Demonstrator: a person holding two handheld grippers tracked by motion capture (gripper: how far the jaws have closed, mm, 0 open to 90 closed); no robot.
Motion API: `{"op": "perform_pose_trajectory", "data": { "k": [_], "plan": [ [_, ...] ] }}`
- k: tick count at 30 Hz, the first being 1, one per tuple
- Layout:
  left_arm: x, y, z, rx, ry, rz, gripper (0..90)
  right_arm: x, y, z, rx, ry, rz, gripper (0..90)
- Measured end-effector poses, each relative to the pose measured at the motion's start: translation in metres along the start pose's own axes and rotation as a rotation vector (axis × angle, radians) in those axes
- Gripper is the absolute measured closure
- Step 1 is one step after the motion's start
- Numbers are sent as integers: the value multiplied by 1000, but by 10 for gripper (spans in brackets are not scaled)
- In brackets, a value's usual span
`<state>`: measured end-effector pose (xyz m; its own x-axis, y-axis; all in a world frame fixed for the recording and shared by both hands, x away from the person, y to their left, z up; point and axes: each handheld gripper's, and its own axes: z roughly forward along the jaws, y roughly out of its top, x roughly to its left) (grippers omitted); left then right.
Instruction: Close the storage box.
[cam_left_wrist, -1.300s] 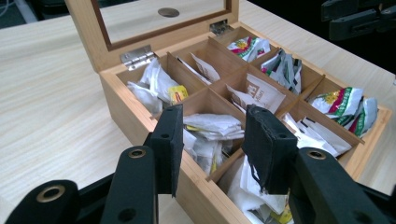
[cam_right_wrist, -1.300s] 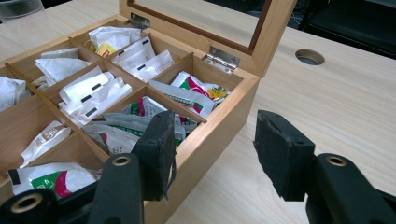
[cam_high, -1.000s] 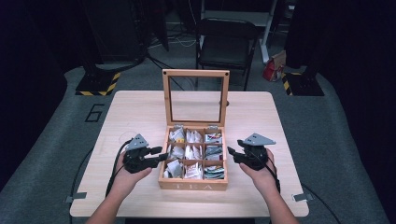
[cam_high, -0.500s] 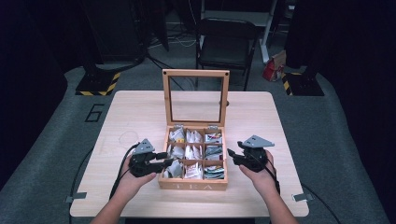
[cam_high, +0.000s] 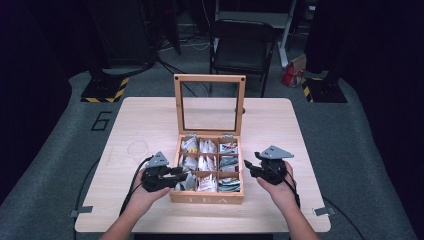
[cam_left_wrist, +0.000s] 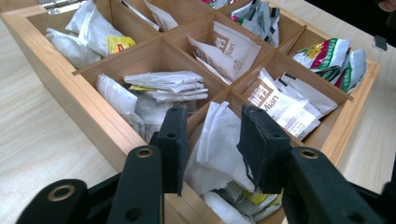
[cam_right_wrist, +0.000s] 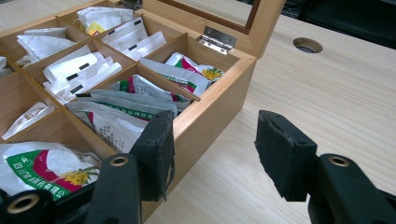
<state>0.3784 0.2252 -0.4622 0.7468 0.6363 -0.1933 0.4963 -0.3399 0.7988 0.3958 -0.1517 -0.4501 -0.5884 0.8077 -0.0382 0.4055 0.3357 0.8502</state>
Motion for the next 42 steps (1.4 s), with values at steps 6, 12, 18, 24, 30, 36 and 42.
{"op": "perform_pose_trajectory", "data": {
  "k": [6,12,18,24,30,36,42],
  "plan": [
    [-1,-1,1,3,-26,-31,692,-2,-1,-1,0,-7,11,463],
    [-4,1,-1,-2,-32,-19,777,-3,-2,0,3,-11,6,464],
    [-11,5,-4,-13,-49,18,872,-3,-3,0,1,-17,14,465],
    [-16,9,-6,-14,-53,44,900,-5,-4,0,6,-22,15,465],
    [-19,13,-11,-20,-56,58,900,-6,-5,0,6,-30,22,465],
    [-18,21,-17,-38,-44,57,900,-6,-5,1,8,-25,23,465],
    [-17,29,-24,-59,-32,54,900,-6,-5,1,12,-28,21,465]
  ]
}}
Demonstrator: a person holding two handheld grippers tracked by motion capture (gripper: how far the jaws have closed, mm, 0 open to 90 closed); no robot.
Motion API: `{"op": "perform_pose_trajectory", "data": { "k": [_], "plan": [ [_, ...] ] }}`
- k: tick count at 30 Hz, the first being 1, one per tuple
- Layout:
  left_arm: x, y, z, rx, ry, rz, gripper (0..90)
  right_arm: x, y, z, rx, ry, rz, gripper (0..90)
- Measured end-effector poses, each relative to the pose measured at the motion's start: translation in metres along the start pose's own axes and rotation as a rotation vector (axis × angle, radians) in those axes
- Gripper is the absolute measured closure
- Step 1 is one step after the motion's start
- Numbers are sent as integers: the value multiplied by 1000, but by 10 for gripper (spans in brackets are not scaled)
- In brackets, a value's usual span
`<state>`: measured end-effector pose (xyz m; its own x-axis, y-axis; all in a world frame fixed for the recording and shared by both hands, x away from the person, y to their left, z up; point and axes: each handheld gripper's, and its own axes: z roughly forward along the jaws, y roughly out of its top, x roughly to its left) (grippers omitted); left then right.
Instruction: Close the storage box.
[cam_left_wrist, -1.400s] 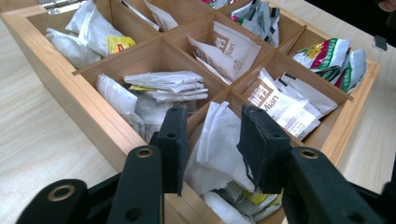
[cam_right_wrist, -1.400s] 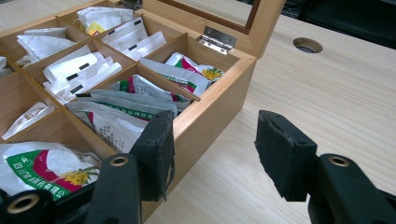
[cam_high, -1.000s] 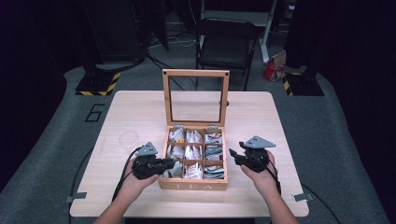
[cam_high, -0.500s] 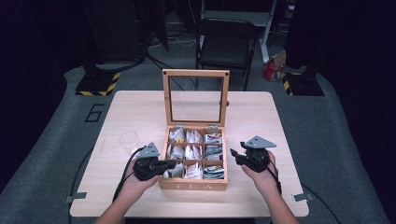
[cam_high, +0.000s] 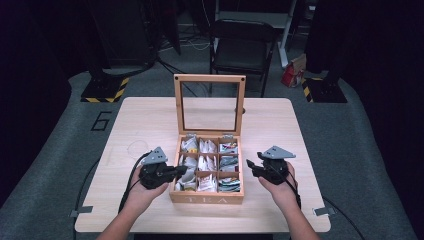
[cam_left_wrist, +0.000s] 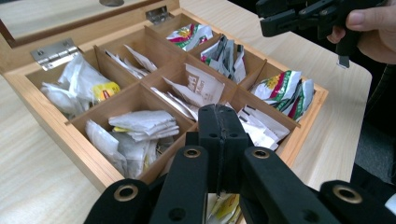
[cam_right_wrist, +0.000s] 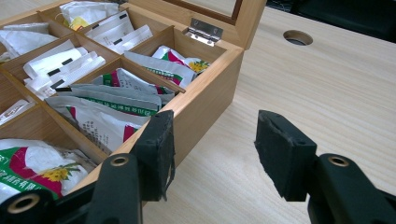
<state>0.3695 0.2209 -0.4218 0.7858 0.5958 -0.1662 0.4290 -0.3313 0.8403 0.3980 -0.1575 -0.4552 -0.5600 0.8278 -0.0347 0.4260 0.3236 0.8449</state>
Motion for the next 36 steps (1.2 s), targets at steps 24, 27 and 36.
{"op": "perform_pose_trajectory", "data": {
  "k": [24,27,36],
  "plan": [
    [6,38,-28,-48,45,18,900,-1,-2,2,6,1,15,465],
    [7,42,-32,-52,52,25,900,-2,-3,3,5,2,15,465],
    [13,50,-42,-56,82,34,900,-2,-4,3,10,1,18,465]
  ]
}}
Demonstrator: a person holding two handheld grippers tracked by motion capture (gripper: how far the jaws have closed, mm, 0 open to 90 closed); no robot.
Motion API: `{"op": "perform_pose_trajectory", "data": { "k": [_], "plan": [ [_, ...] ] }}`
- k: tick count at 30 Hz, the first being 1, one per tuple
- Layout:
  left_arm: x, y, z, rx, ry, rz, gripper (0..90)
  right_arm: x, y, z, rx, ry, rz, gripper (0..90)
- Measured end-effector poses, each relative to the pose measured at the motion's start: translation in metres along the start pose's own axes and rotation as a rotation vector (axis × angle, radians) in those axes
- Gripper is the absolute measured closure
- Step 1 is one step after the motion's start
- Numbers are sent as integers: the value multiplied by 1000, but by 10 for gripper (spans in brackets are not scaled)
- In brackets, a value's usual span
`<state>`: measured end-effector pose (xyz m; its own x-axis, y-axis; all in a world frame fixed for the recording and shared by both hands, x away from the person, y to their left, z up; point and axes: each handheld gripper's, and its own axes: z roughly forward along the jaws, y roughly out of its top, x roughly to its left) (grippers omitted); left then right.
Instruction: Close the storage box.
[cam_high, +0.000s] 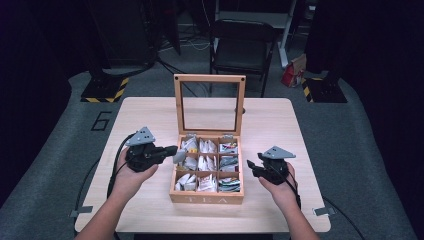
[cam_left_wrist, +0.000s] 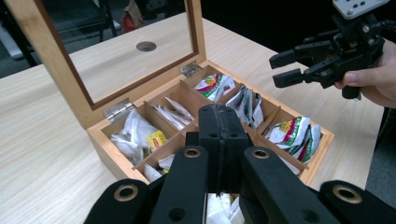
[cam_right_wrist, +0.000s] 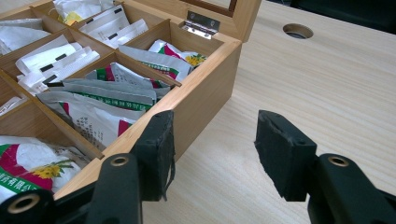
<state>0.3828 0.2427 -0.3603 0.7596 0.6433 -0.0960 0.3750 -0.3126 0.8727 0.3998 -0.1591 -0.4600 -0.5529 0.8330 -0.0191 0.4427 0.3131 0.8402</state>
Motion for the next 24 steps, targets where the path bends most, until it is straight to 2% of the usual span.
{"op": "perform_pose_trajectory", "data": {
  "k": [6,22,24],
  "plan": [
    [8,3,-7,-3,26,-2,900,0,0,1,2,0,-2,465],
    [40,1,-24,-20,116,-60,900,1,0,0,3,1,-3,465],
    [42,2,-27,-25,127,-58,900,0,0,0,3,0,-2,465]
  ]
}}
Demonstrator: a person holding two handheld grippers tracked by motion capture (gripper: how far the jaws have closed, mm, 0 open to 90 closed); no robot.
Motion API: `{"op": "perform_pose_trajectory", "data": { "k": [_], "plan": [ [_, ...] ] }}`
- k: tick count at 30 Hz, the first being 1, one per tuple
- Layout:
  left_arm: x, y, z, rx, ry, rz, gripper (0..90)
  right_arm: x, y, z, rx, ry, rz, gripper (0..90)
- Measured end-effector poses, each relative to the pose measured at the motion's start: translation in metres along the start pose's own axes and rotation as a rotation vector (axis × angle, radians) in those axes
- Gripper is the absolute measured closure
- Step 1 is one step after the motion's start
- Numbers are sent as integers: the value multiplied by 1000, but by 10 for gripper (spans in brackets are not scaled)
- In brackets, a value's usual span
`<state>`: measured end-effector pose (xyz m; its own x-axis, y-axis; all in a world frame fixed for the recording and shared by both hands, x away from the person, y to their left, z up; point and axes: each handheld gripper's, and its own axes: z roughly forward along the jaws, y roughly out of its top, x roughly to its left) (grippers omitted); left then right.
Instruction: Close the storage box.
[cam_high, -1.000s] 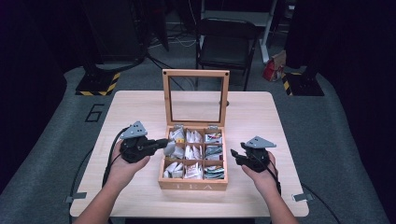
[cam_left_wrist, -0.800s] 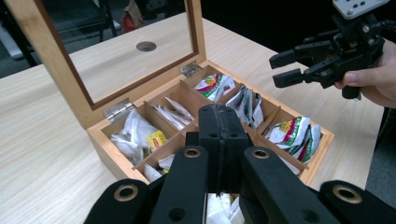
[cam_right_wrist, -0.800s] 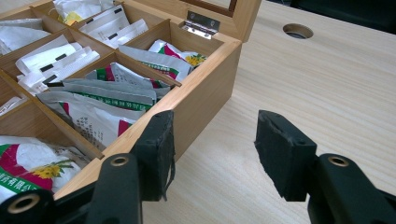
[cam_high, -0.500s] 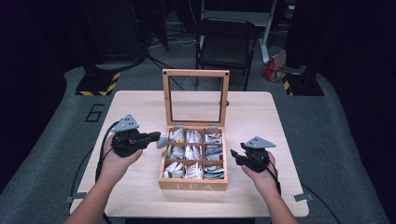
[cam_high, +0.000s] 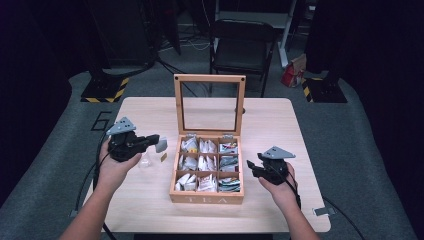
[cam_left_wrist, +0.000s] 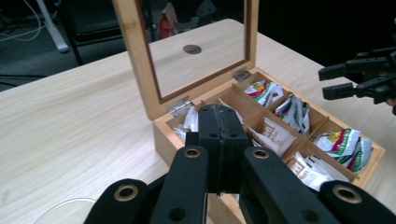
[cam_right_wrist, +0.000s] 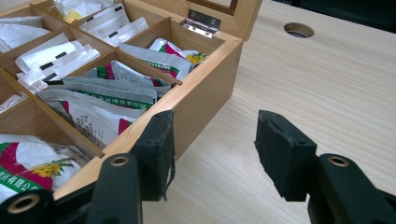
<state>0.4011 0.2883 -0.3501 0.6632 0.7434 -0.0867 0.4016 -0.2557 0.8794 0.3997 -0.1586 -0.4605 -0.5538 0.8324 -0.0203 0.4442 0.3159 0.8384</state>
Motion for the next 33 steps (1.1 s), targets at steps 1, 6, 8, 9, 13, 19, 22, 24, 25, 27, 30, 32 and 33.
{"op": "perform_pose_trajectory", "data": {
  "k": [1,6,8,9,13,19,22,24,25,27,30,32,33],
  "plan": [
    [1,0,-1,-3,4,-1,900,0,0,0,0,0,-2,465],
    [9,4,-8,-6,31,-7,900,1,0,0,2,1,-3,465],
    [14,4,-11,-6,44,-7,900,1,0,0,1,1,-3,465],
    [15,4,-12,-5,49,-9,900,1,0,0,1,1,-3,465],
    [23,3,-17,-14,71,-24,900,0,0,0,1,2,-4,465],
    [36,0,-23,-20,104,-56,900,1,0,1,3,4,-4,465],
    [41,-1,-25,-22,124,-60,900,1,0,1,5,3,-10,465],
    [44,-2,-26,-19,135,-68,900,1,0,1,5,1,-10,465],
    [46,-3,-27,-20,139,-73,900,1,0,1,5,1,-11,465],
    [50,-4,-28,-21,148,-78,900,1,0,1,4,2,-11,464],
    [55,-6,-28,-18,158,-91,900,1,0,1,4,1,-10,464],
    [57,-9,-28,-14,164,-100,900,1,0,1,4,2,-14,464],
    [59,-11,-26,-11,167,-104,900,1,0,1,3,2,-13,464]
  ]
}}
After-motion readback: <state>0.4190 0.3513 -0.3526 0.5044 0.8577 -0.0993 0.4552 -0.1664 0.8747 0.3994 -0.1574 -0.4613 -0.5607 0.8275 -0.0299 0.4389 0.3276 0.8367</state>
